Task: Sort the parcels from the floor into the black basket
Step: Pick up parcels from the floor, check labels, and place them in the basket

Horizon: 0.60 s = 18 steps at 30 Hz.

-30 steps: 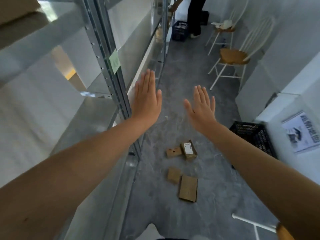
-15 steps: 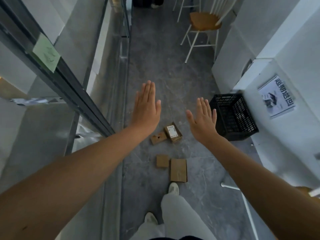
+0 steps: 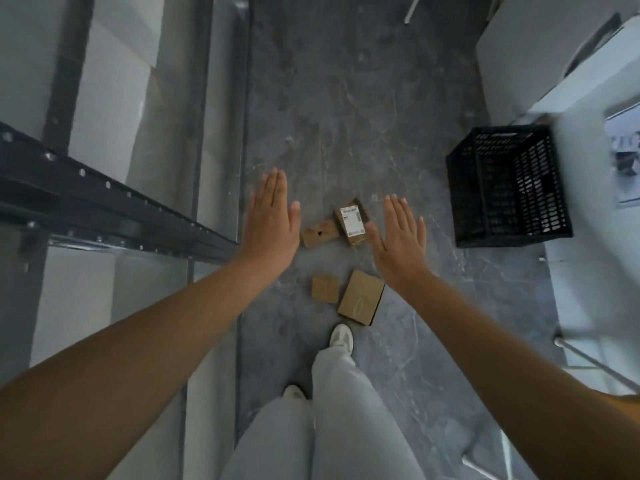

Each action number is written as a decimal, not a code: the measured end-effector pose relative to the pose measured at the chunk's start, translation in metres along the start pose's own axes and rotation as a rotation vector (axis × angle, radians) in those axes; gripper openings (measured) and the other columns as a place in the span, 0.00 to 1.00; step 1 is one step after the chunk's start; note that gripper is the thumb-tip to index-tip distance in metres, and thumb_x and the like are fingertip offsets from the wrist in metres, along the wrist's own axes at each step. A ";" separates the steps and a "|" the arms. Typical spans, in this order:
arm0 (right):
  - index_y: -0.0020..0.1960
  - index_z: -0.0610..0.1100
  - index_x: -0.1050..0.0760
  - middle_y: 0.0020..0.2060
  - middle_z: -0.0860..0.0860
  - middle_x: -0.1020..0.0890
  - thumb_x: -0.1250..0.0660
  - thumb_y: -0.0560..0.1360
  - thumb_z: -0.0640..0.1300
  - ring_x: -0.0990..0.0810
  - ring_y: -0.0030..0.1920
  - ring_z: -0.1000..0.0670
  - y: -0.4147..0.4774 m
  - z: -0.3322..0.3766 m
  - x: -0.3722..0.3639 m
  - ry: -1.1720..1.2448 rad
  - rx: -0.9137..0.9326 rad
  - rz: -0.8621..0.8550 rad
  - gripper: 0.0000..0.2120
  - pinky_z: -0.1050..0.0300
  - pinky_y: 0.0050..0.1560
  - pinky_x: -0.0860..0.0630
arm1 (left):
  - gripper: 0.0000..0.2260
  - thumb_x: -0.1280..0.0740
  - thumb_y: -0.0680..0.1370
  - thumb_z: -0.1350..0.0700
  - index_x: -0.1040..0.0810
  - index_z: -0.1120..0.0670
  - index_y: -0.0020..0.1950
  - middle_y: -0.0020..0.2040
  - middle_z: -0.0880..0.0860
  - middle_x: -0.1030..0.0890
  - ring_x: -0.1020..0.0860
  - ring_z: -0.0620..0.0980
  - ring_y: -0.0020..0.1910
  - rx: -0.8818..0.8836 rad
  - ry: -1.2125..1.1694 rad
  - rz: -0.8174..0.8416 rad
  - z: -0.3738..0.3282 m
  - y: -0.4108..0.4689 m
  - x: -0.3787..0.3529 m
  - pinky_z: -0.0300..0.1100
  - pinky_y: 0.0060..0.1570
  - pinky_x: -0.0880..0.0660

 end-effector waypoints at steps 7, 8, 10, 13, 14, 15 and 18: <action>0.81 0.43 0.55 0.80 0.50 0.51 0.55 0.84 0.55 0.59 0.79 0.53 0.035 -0.049 -0.104 -0.079 0.009 0.184 0.29 0.46 0.78 0.62 | 0.24 0.49 0.85 0.54 0.50 0.61 0.80 0.81 0.58 0.49 0.51 0.53 0.80 0.160 -0.059 0.147 0.065 0.018 -0.119 0.46 0.77 0.57; 0.81 0.43 0.54 0.80 0.50 0.51 0.54 0.84 0.54 0.58 0.79 0.53 0.038 -0.055 -0.122 -0.070 -0.006 0.202 0.29 0.46 0.78 0.62 | 0.24 0.49 0.85 0.54 0.49 0.61 0.80 0.80 0.58 0.48 0.50 0.54 0.80 0.164 -0.066 0.163 0.074 0.018 -0.137 0.47 0.77 0.55; 0.81 0.43 0.53 0.80 0.49 0.49 0.54 0.84 0.54 0.57 0.79 0.52 0.045 -0.068 -0.161 -0.060 -0.032 0.250 0.28 0.46 0.78 0.60 | 0.24 0.48 0.85 0.55 0.47 0.62 0.79 0.80 0.59 0.45 0.48 0.55 0.79 0.152 -0.067 0.189 0.093 0.016 -0.173 0.48 0.78 0.53; 0.80 0.43 0.51 0.80 0.48 0.48 0.52 0.84 0.53 0.55 0.79 0.50 0.060 -0.096 -0.228 -0.067 -0.082 0.305 0.28 0.47 0.78 0.59 | 0.24 0.47 0.85 0.55 0.45 0.63 0.79 0.79 0.60 0.43 0.46 0.55 0.79 0.172 -0.075 0.229 0.130 0.013 -0.230 0.49 0.77 0.52; 0.80 0.43 0.51 0.80 0.47 0.47 0.52 0.84 0.52 0.54 0.79 0.50 0.066 -0.105 -0.250 -0.056 -0.111 0.305 0.28 0.47 0.78 0.58 | 0.23 0.47 0.85 0.55 0.45 0.63 0.79 0.79 0.61 0.43 0.45 0.56 0.79 0.186 -0.077 0.233 0.145 0.014 -0.251 0.49 0.77 0.51; 0.80 0.42 0.50 0.79 0.47 0.46 0.50 0.84 0.51 0.53 0.79 0.49 0.073 -0.116 -0.273 -0.038 -0.142 0.312 0.27 0.48 0.78 0.57 | 0.23 0.46 0.85 0.55 0.44 0.63 0.78 0.79 0.60 0.42 0.45 0.55 0.79 0.210 -0.080 0.246 0.159 0.013 -0.272 0.48 0.77 0.51; 0.79 0.39 0.47 0.78 0.43 0.43 0.46 0.84 0.48 0.48 0.79 0.45 0.089 -0.147 -0.343 0.023 -0.225 0.366 0.27 0.49 0.77 0.51 | 0.22 0.46 0.85 0.56 0.41 0.63 0.77 0.78 0.61 0.39 0.41 0.56 0.77 0.366 -0.168 0.310 0.204 0.016 -0.340 0.43 0.73 0.48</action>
Point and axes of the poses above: each hand's wrist, its own y-axis towards the middle knuckle, its own x-axis out of the back of the hand, z = x × y, the point moved 3 cm from there along y, towards the middle knuckle
